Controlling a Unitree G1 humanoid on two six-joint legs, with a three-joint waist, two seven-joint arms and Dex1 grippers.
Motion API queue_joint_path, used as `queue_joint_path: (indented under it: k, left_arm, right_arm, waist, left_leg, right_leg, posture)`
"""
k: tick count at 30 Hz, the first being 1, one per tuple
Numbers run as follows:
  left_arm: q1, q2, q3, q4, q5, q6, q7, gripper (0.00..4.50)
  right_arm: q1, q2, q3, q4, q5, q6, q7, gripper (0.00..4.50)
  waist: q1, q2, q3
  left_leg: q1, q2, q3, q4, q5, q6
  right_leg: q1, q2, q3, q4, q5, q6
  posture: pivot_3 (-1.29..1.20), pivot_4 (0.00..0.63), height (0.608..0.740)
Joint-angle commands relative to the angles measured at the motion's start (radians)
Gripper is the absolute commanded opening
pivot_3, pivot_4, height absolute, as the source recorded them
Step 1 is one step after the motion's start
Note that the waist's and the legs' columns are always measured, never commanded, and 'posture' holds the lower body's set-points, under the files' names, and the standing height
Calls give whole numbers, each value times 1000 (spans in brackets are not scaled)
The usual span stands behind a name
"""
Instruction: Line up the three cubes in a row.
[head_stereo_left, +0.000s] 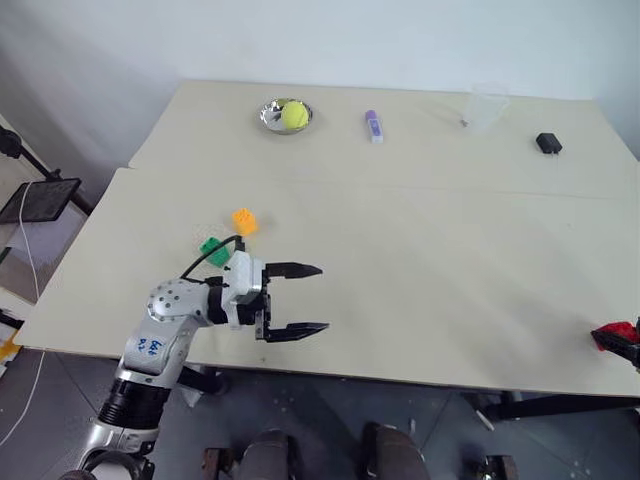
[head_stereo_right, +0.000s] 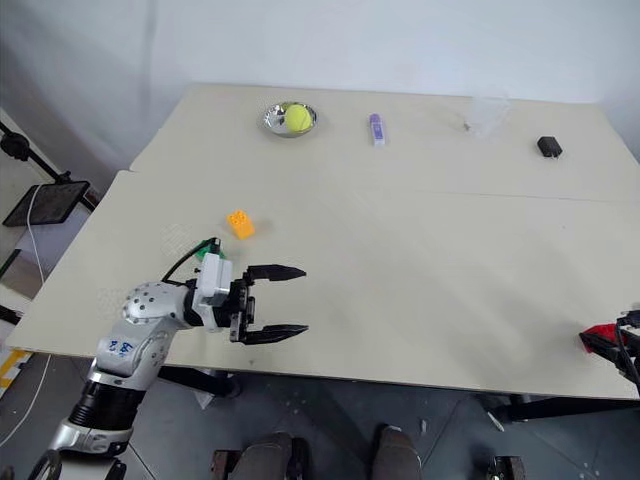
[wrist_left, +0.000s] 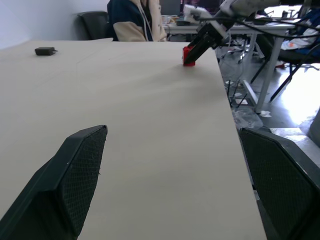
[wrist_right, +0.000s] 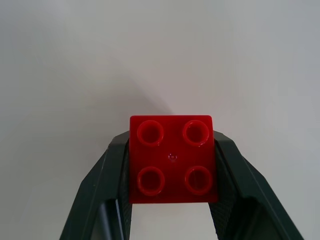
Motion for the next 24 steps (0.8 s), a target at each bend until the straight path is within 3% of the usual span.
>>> queue_joint_path:
  k: [1, 4, 9, 14, 24]
  left_arm:
    - [49, 23, 65, -75, -46, 41, 44, 4500]
    - [97, 41, 101, -115, -49, 61, 80, 4500]
    - [170, 44, 144, -164, -21, 35, 148, 4500]
    - [231, 47, 165, -212, -36, 56, 193, 4500]
    - [269, 55, 195, -221, -34, 47, 222, 4500]
  right_arm:
    - [-210, -48, 162, -234, 116, 26, 179, 1513]
    - [-436, 1, 408, -363, 85, 34, 254, 1513]
    - [-713, 140, 753, -322, -91, 75, 255, 1513]
    - [-796, 213, 905, -215, -186, -1, 334, 1513]
    - [-846, 307, 941, -77, -282, -92, 357, 1513]
  waist:
    - [-25, 0, 0]
    - [-40, 0, 1]
    - [-13, -2, 1]
    - [10, -2, 1]
    - [0, -2, 1]
  left_leg:
    - [1, 1, 1, 0, 0, 0]
    - [2, 4, 2, 1, 0, -2]
    - [-2, 6, -4, 1, -1, -6]
    - [-19, 1, -5, 7, -3, -3]
    - [-19, 2, 6, 11, -5, -2]
  right_leg:
    - [0, 0, 0, 0, 0, 0]
    - [-1, 1, 1, 1, 1, -2]
    - [-4, 3, -3, 6, 1, -2]
    - [-17, 1, -3, 5, 2, 1]
    - [-15, 2, -7, 3, 4, 4]
  posture:
    - [0, 150, 740]
    - [0, 150, 740]
    - [0, 150, 740]
    - [0, 150, 740]
    - [0, 150, 740]
